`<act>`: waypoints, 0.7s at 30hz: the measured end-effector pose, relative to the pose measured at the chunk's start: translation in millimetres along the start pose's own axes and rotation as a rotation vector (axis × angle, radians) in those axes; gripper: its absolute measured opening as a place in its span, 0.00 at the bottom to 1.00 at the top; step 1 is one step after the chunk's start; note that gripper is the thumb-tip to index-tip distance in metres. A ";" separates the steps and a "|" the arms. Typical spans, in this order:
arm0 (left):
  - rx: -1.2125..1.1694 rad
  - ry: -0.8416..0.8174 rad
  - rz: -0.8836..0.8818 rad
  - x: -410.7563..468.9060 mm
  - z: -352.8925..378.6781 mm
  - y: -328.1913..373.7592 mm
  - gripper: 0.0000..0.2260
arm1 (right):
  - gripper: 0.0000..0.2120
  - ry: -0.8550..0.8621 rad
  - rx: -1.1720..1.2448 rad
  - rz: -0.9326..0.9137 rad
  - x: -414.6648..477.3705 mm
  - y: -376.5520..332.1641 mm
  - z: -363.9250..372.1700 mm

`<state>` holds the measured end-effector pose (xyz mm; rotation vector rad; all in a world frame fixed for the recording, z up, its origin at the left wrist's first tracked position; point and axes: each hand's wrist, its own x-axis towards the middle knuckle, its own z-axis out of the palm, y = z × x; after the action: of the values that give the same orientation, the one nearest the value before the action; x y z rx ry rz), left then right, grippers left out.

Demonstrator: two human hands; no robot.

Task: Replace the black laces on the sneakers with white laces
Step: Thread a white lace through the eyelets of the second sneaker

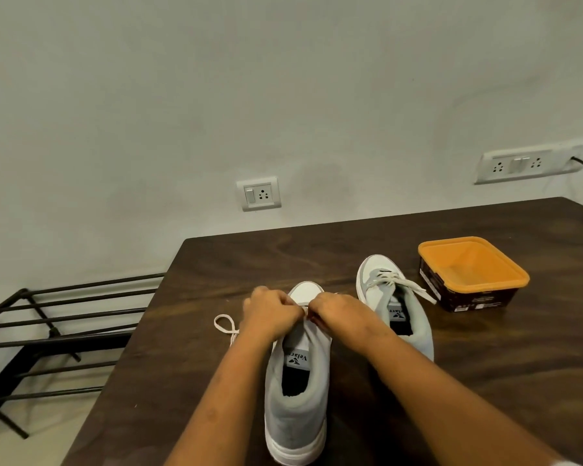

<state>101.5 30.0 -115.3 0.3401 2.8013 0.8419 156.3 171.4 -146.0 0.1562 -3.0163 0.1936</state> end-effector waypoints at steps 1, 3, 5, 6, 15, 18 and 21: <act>0.056 -0.070 0.022 -3.0 5.1 2.9 0.05 | 0.08 -0.011 -0.014 -0.021 -0.8 1.2 -0.4; 0.155 -0.133 0.069 -7.2 14.8 8.5 0.14 | 0.10 -0.029 -0.036 -0.051 -2.1 1.5 -0.7; 0.206 -0.132 0.099 -10.2 18.2 11.6 0.21 | 0.14 -0.044 -0.064 -0.069 -3.7 -0.8 0.7; 0.211 -0.144 0.097 -11.1 18.1 12.5 0.22 | 0.14 -0.047 -0.076 -0.074 -4.6 -1.9 1.6; 0.133 -0.162 0.076 -6.0 18.7 8.7 0.23 | 0.11 0.018 0.467 0.586 6.0 -2.1 13.0; 0.129 -0.144 0.070 -4.5 16.3 6.9 0.22 | 0.11 0.079 0.529 0.522 7.1 4.5 8.3; 0.132 -0.167 0.069 -3.6 16.1 6.9 0.22 | 0.18 0.081 0.580 0.344 5.0 6.6 -2.0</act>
<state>110.1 42.9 -124.2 0.5062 2.7084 0.6118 150.9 177.6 -144.3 -0.3170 -2.7900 1.0696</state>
